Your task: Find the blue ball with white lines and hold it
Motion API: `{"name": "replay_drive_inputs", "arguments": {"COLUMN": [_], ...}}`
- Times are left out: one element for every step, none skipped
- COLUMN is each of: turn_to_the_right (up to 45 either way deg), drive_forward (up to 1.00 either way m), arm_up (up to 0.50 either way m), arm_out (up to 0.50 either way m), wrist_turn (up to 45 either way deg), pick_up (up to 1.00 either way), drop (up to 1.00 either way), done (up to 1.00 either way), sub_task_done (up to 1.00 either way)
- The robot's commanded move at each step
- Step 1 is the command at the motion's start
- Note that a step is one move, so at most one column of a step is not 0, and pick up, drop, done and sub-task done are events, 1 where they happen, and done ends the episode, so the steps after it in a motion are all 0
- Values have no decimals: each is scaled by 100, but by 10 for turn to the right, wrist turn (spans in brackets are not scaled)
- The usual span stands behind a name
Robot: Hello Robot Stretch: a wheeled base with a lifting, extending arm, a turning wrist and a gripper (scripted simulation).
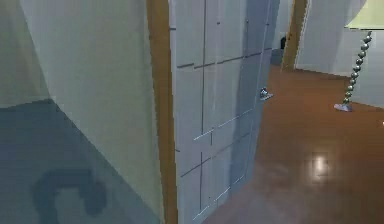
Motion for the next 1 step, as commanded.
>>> {"name": "replay_drive_inputs", "arguments": {"turn_to_the_right": [0], "drive_forward": [55], "arm_up": [0], "arm_out": [0], "wrist_turn": [0], "pick_up": [0], "drop": [0], "done": [0], "sub_task_done": [0]}}
